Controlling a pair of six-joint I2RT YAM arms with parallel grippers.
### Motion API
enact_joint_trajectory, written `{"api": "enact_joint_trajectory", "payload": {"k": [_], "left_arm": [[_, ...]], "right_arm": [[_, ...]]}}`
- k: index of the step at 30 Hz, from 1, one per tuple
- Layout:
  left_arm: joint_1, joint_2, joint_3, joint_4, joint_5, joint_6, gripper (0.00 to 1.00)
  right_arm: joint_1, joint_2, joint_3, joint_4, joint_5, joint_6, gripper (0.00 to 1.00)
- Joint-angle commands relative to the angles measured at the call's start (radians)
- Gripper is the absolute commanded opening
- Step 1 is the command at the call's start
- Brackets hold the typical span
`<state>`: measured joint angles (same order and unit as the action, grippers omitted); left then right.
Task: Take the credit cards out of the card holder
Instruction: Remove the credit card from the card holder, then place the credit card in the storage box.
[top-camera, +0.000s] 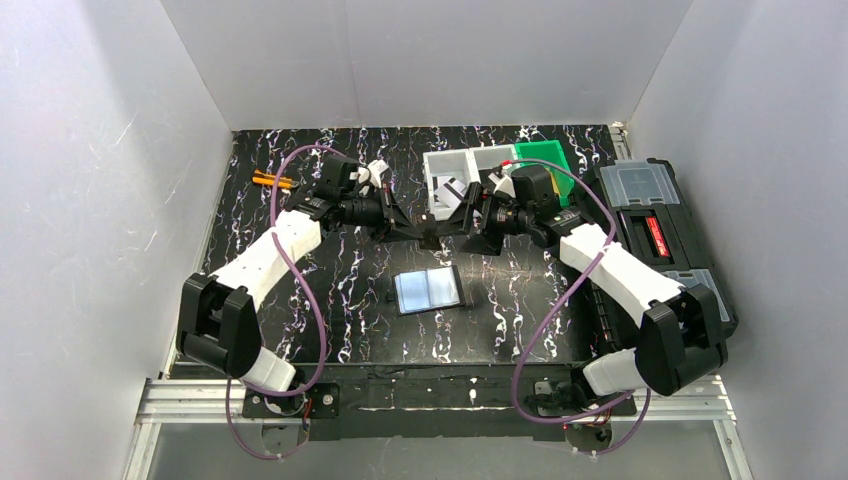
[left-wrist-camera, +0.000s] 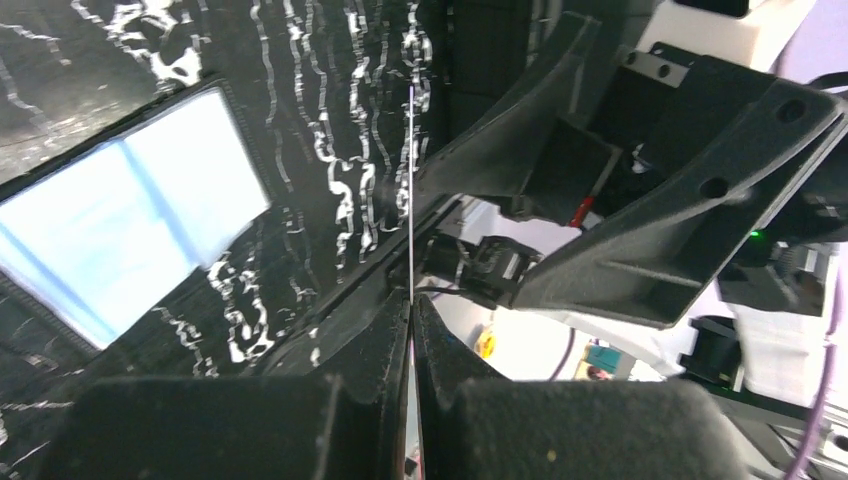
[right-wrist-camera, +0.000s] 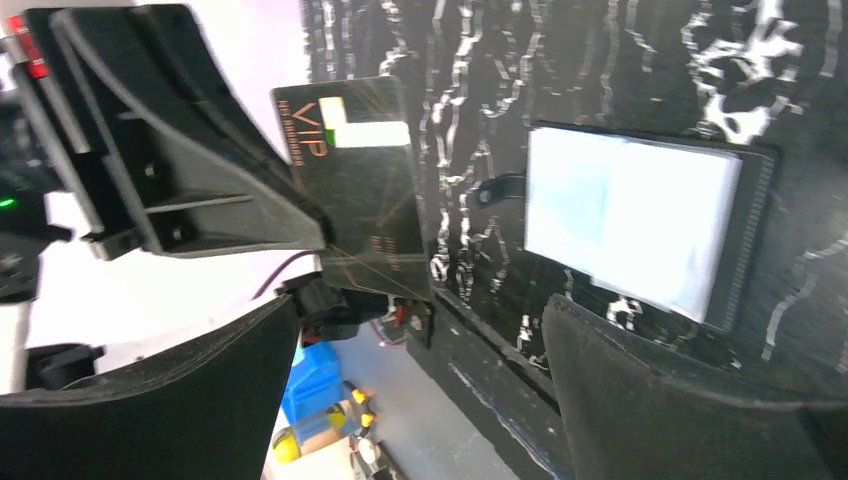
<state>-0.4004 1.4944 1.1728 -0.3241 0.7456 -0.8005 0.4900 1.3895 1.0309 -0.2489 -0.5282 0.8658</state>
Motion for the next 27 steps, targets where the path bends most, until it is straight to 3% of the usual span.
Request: {"api": "enact_joint_trajectory", "payload": {"k": [1, 7, 14, 16, 20, 26, 27], "left_arm": [[0.009, -0.039, -0.037, 0.160, 0.123, -0.117, 0.00], [0.008, -0.023, -0.063, 0.265, 0.171, -0.196, 0.00], [0.009, -0.003, -0.065, 0.281, 0.193, -0.213, 0.00], [0.008, -0.002, -0.069, 0.282, 0.196, -0.216, 0.00], [0.009, 0.001, -0.076, 0.290, 0.206, -0.222, 0.00], [0.009, 0.006, -0.073, 0.263, 0.213, -0.205, 0.00], [0.009, 0.005, -0.071, 0.249, 0.212, -0.196, 0.00]], "right_arm": [[-0.008, 0.005, -0.030, 0.206, -0.158, 0.105, 0.96], [-0.008, 0.017, -0.092, 0.375, -0.203, 0.218, 0.86], [-0.011, 0.023, -0.095, 0.418, -0.214, 0.257, 0.66], [-0.013, 0.027, -0.095, 0.426, -0.216, 0.265, 0.58], [-0.013, 0.042, -0.093, 0.440, -0.225, 0.280, 0.30], [-0.013, 0.056, -0.090, 0.438, -0.233, 0.280, 0.01], [-0.013, 0.058, -0.088, 0.431, -0.233, 0.276, 0.01]]}}
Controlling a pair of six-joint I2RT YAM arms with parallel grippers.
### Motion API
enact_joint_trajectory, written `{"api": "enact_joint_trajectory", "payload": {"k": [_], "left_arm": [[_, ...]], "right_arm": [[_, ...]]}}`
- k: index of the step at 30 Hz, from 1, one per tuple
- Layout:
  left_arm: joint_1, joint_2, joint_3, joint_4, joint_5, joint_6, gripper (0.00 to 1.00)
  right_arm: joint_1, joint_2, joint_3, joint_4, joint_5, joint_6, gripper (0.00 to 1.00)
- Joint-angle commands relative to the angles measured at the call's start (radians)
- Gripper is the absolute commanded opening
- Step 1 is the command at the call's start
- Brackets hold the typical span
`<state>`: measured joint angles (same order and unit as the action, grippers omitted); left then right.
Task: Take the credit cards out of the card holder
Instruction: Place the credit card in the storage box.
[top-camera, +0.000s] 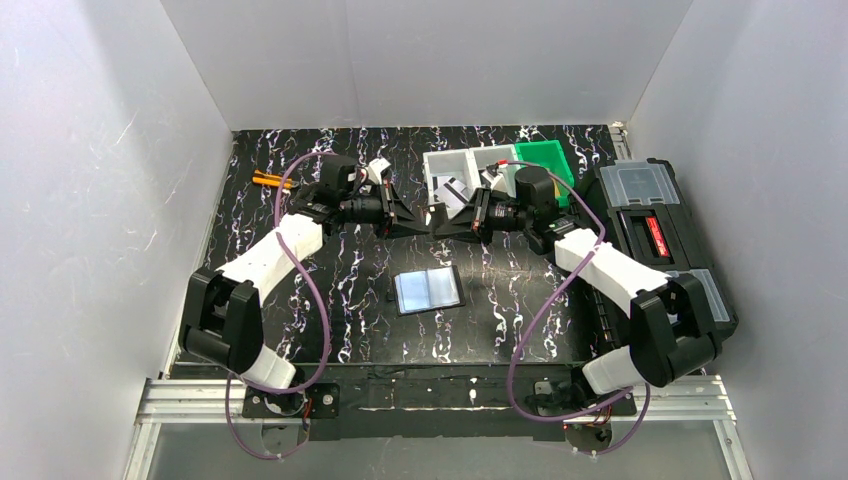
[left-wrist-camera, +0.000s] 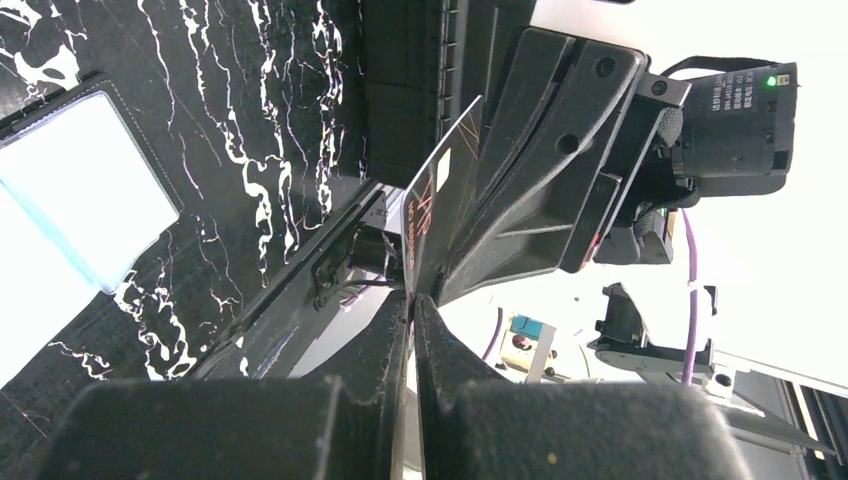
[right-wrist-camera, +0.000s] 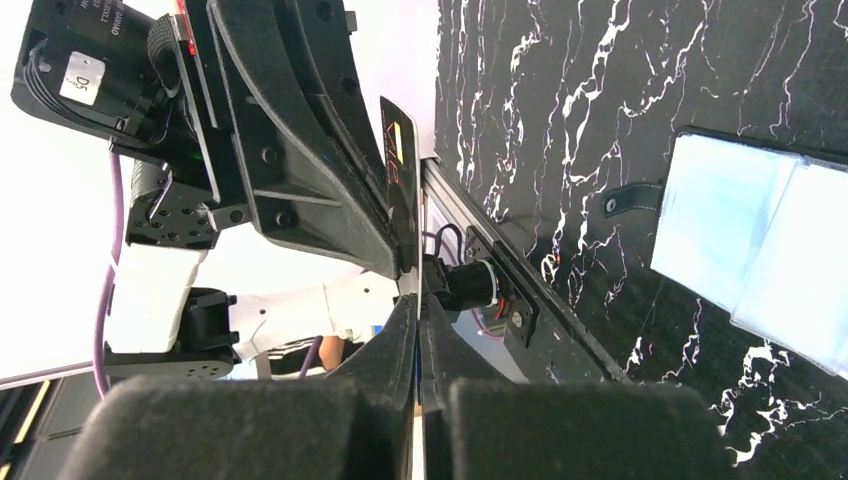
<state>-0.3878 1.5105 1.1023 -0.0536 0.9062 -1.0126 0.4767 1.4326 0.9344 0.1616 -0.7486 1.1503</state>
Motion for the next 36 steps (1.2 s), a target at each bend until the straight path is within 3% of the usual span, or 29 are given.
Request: {"api": "enact_joint_trajectory", "payload": {"k": [1, 3, 8, 14, 17, 21, 28, 36], "left_arm": [[-0.004, -0.010, 0.004, -0.035, 0.050, 0.023, 0.02], [-0.003, -0.009, 0.012, -0.060, 0.050, 0.040, 0.09], [-0.004, -0.014, 0.059, -0.182, 0.007, 0.111, 0.42], [-0.004, -0.015, 0.150, -0.444, -0.177, 0.262, 0.73], [-0.003, -0.021, 0.178, -0.523, -0.263, 0.312, 0.83], [-0.004, -0.031, 0.185, -0.560, -0.293, 0.345, 0.86], [-0.004, -0.037, 0.165, -0.563, -0.277, 0.367, 0.87], [-0.004, -0.045, 0.156, -0.578, -0.270, 0.383, 0.87]], "right_arm": [[0.000, 0.016, 0.011, 0.013, -0.012, -0.013, 0.01], [0.000, 0.018, 0.020, -0.012, -0.010, -0.031, 0.01], [0.000, 0.013, 0.050, -0.103, 0.020, -0.099, 0.01], [-0.005, 0.005, 0.098, -0.259, 0.088, -0.188, 0.01], [-0.028, 0.005, 0.129, -0.344, 0.131, -0.242, 0.01], [-0.104, 0.024, 0.176, -0.421, 0.173, -0.314, 0.01], [-0.274, 0.201, 0.381, -0.574, 0.249, -0.486, 0.01], [-0.317, 0.427, 0.650, -0.657, 0.387, -0.652, 0.01]]}}
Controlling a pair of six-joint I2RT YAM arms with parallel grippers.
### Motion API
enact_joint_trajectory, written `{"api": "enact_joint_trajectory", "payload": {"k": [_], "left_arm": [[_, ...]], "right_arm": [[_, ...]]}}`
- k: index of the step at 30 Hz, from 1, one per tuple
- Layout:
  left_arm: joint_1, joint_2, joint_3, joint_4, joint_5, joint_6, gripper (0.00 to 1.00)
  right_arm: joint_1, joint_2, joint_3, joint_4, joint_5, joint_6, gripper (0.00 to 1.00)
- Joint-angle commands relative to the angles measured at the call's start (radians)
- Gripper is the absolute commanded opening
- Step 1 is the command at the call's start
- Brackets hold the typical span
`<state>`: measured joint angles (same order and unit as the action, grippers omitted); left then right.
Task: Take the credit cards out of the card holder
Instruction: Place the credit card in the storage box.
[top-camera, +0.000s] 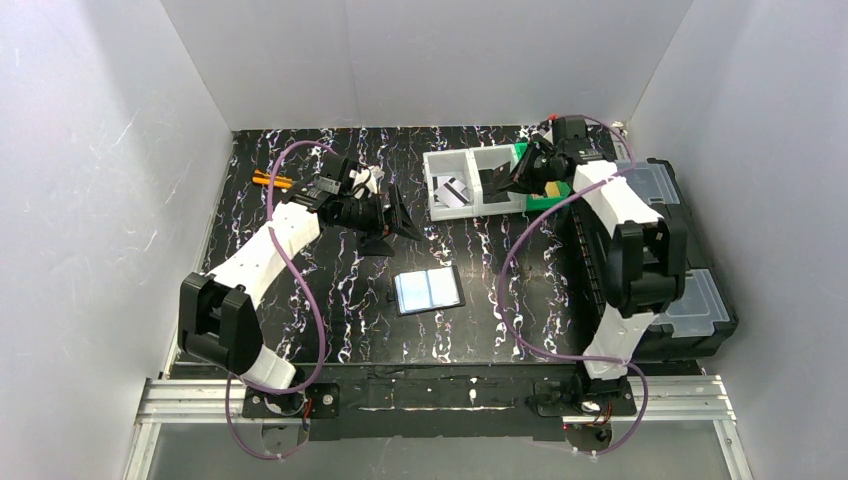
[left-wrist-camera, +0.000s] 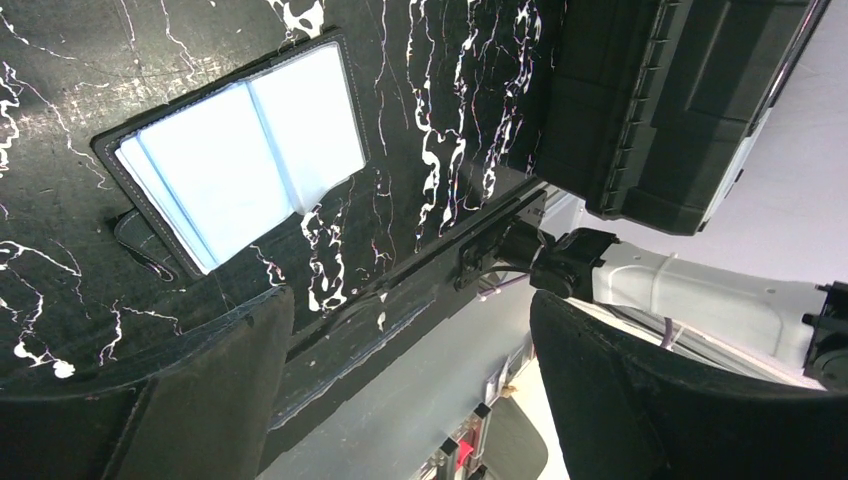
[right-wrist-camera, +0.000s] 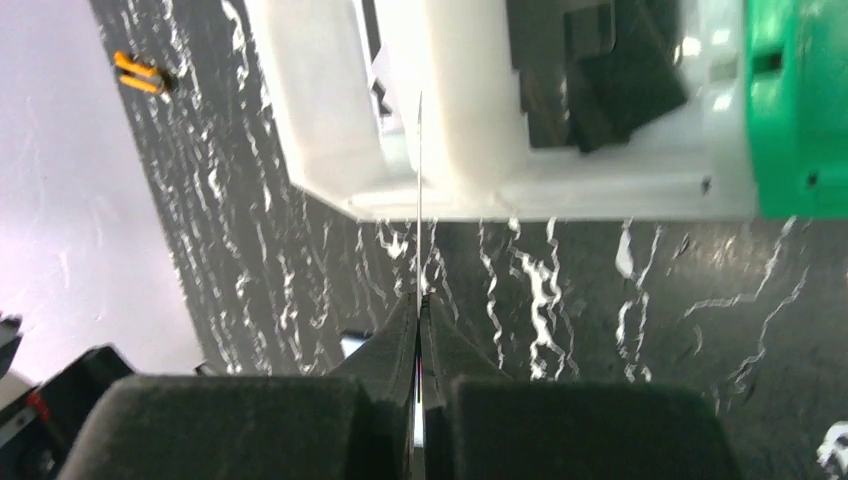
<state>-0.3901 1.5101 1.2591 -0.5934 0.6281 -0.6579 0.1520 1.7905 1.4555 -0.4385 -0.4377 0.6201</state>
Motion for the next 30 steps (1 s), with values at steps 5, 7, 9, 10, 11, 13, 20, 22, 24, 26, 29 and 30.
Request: {"api": "enact_joint_trajectory", "payload": {"k": [5, 7, 9, 10, 11, 13, 20, 22, 24, 26, 29, 30], "left_arm": [[-0.002, -0.050, 0.005, -0.048, 0.003, 0.027, 0.87], [-0.002, -0.052, 0.006, -0.048, 0.000, 0.023, 0.87], [-0.002, -0.055, 0.004, -0.048, 0.001, 0.019, 0.87], [-0.001, -0.056, 0.004, -0.051, 0.000, 0.018, 0.87], [-0.002, -0.059, 0.006, -0.053, 0.000, 0.018, 0.87], [-0.002, -0.064, 0.006, -0.058, -0.003, 0.014, 0.87], [-0.001, -0.079, 0.009, -0.069, -0.007, 0.013, 0.87], [-0.001, -0.077, 0.010, -0.071, -0.006, 0.011, 0.87], [-0.001, -0.077, 0.012, -0.071, -0.005, 0.012, 0.87], [-0.002, -0.081, 0.013, -0.072, -0.007, 0.011, 0.87], [-0.002, -0.085, 0.009, -0.077, -0.013, 0.012, 0.87], [-0.001, -0.086, 0.006, -0.078, -0.015, 0.011, 0.87]], "right_arm": [[0.006, 0.204, 0.270, -0.100, 0.107, -0.173, 0.01], [0.006, 0.250, 0.327, -0.117, 0.115, -0.185, 0.01], [0.006, 0.302, 0.375, -0.133, 0.111, -0.193, 0.01], [0.006, 0.324, 0.395, -0.141, 0.106, -0.195, 0.01], [0.006, 0.344, 0.418, -0.150, 0.104, -0.197, 0.01], [0.006, 0.381, 0.453, -0.164, 0.098, -0.198, 0.01], [0.013, 0.485, 0.540, -0.209, 0.078, -0.179, 0.01], [0.018, 0.500, 0.556, -0.224, 0.096, -0.179, 0.01], [0.021, 0.508, 0.575, -0.236, 0.118, -0.177, 0.09], [0.021, 0.507, 0.588, -0.249, 0.143, -0.175, 0.23], [0.021, 0.506, 0.626, -0.279, 0.157, -0.176, 0.44], [0.021, 0.507, 0.642, -0.293, 0.163, -0.173, 0.50]]}}
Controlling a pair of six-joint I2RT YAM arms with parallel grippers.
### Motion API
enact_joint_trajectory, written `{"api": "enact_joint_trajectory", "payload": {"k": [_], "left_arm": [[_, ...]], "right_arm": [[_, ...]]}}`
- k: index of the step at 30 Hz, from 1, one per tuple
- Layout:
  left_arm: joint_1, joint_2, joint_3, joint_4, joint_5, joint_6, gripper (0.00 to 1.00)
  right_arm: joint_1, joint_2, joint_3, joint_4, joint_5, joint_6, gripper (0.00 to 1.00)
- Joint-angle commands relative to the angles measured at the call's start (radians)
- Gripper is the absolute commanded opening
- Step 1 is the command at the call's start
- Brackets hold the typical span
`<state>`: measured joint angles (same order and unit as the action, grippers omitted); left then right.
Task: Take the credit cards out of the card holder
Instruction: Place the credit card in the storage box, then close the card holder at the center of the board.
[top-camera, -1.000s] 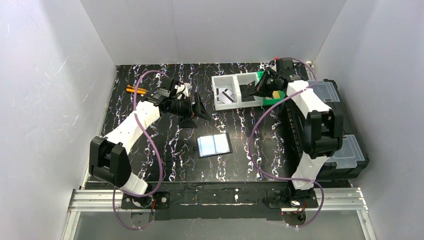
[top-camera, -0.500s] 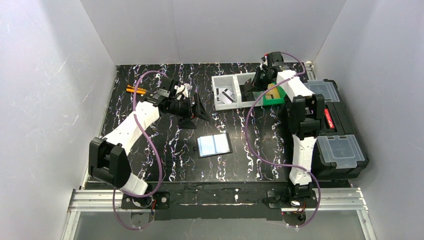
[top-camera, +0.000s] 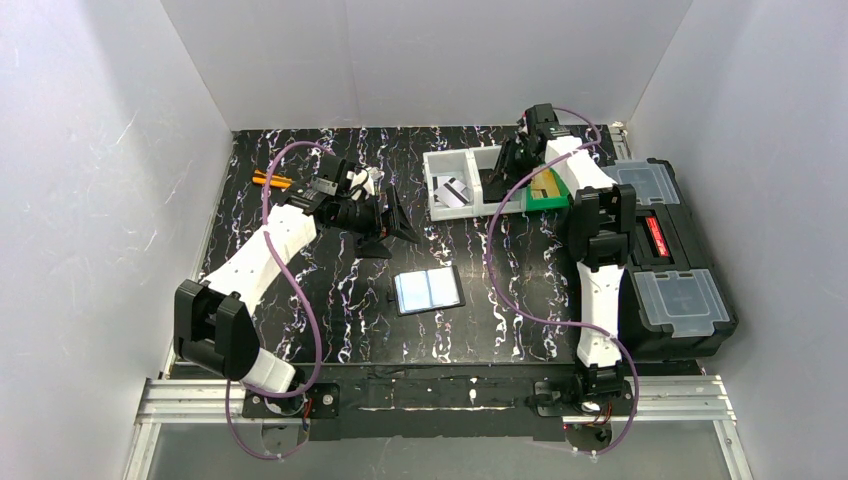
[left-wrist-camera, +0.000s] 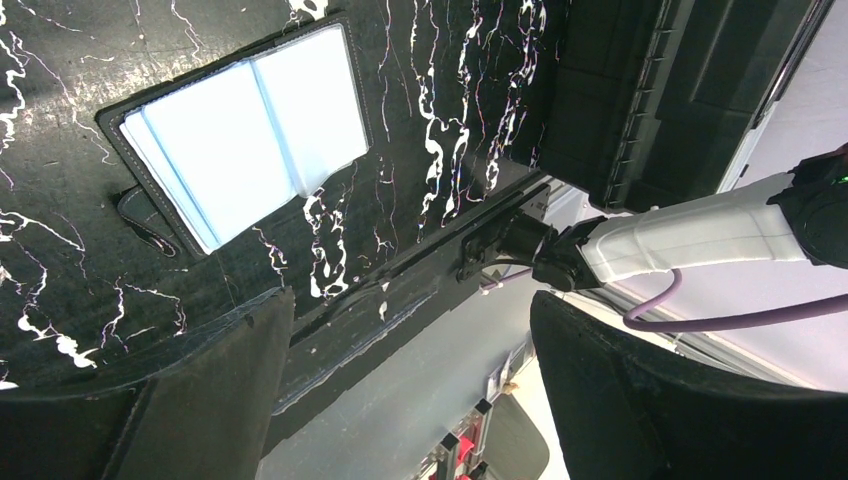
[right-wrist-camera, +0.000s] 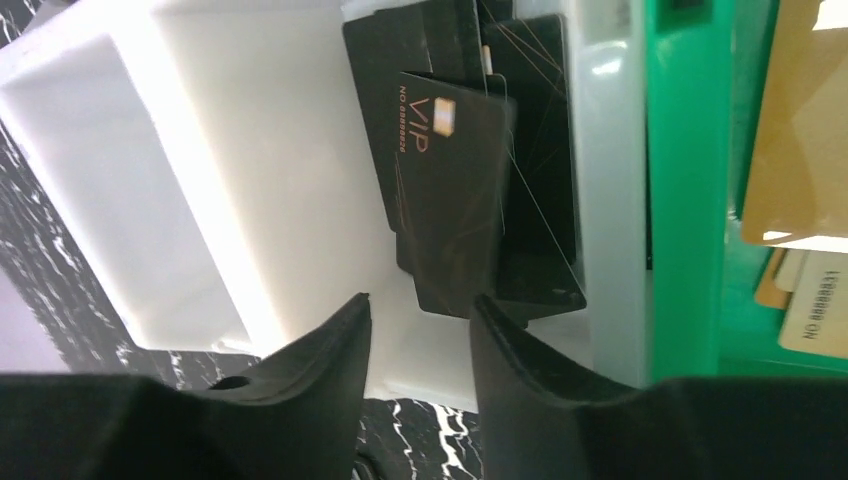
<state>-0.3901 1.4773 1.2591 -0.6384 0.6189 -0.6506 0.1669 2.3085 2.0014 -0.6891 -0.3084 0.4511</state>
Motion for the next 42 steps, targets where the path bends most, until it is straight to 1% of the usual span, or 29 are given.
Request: {"api": "enact_joint_trajectory", "payload": {"k": [1, 4, 8, 11, 13, 17, 21, 24, 27, 29, 32, 37, 42], "left_arm": [[-0.002, -0.055, 0.003, -0.032, -0.007, 0.004, 0.87], [-0.001, -0.056, -0.007, -0.031, -0.010, 0.002, 0.87], [-0.002, -0.063, -0.024, -0.031, -0.022, 0.007, 0.87], [-0.001, -0.064, -0.039, -0.031, -0.040, 0.012, 0.87], [-0.001, -0.064, -0.052, -0.032, -0.055, 0.014, 0.87], [-0.001, -0.064, -0.082, -0.035, -0.101, 0.022, 0.87], [-0.001, -0.059, -0.097, -0.044, -0.144, 0.037, 0.87], [-0.004, -0.054, -0.116, -0.046, -0.167, 0.046, 0.86], [-0.011, -0.043, -0.140, -0.045, -0.185, 0.050, 0.85], [-0.020, -0.034, -0.158, -0.038, -0.196, 0.049, 0.85], [-0.035, -0.010, -0.179, -0.021, -0.204, 0.042, 0.84], [-0.070, 0.030, -0.202, 0.007, -0.244, 0.031, 0.82], [-0.101, 0.076, -0.206, 0.015, -0.311, 0.028, 0.79]], "right_arm": [[0.006, -0.012, 0.111, -0.052, 0.037, -0.001, 0.55], [0.006, -0.028, 0.139, -0.083, 0.054, 0.013, 0.68], [0.006, -0.073, 0.159, -0.127, 0.100, 0.032, 0.81], [0.009, -0.146, 0.112, -0.123, 0.127, 0.048, 0.94], [0.015, -0.214, 0.066, -0.115, 0.135, 0.055, 0.98], [0.028, -0.337, -0.049, -0.100, 0.144, 0.065, 0.98], [0.042, -0.487, -0.266, -0.035, 0.119, 0.088, 0.99], [0.057, -0.604, -0.461, 0.030, 0.086, 0.104, 0.98], [0.098, -0.694, -0.630, 0.076, 0.070, 0.116, 0.98], [0.145, -0.736, -0.710, 0.093, 0.068, 0.124, 0.98], [0.212, -0.764, -0.800, 0.120, 0.068, 0.149, 0.98], [0.299, -0.756, -0.907, 0.179, 0.057, 0.202, 0.96], [0.359, -0.725, -0.926, 0.193, 0.054, 0.228, 0.90]]}}
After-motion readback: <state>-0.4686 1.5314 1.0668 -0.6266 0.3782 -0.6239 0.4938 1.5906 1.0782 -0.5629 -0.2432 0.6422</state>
